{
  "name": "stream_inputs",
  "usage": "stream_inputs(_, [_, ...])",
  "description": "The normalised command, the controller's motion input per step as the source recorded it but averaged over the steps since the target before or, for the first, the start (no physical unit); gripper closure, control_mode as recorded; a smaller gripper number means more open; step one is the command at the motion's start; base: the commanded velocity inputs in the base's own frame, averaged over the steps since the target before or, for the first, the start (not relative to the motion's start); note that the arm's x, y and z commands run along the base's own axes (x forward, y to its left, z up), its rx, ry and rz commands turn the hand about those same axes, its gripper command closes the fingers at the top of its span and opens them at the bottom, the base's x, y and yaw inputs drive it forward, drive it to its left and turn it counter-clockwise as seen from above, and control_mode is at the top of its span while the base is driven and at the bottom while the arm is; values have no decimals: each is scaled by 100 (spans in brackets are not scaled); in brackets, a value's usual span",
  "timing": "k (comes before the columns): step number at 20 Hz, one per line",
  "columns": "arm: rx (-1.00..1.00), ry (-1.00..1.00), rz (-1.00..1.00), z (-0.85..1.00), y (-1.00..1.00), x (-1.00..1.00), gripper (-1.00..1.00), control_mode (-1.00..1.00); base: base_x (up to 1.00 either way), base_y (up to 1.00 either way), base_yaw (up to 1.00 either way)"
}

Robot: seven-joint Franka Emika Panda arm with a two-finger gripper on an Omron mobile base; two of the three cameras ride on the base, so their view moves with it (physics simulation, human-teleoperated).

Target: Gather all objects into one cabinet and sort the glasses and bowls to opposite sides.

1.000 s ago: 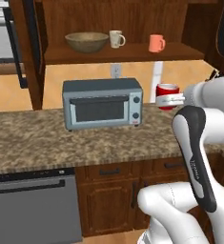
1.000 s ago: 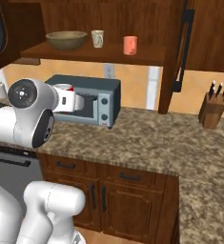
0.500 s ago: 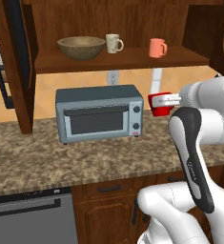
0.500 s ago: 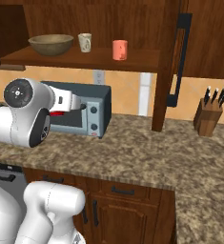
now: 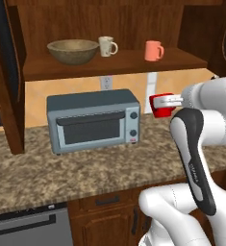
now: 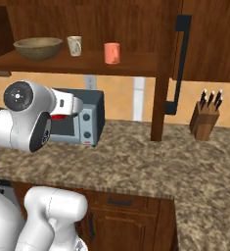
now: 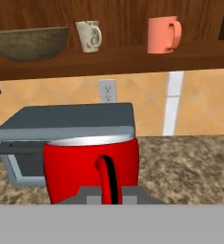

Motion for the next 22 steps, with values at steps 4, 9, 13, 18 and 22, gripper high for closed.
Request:
stream_inputs(4, [0,0,0,0,0,0,100,100,56,0,-14])
stream_inputs(9, [0,0,0,0,0,0,100,100,-1,-15,-3])
stream_inputs(13, [0,-38,0,37,-33,0,100,-100,0,0,0])
stream_inputs(18, [0,-54,0,71,-36,0,100,-100,0,0,0])
stream_inputs(22, [0,-44,0,82,-49,13,100,-100,0,0,0])
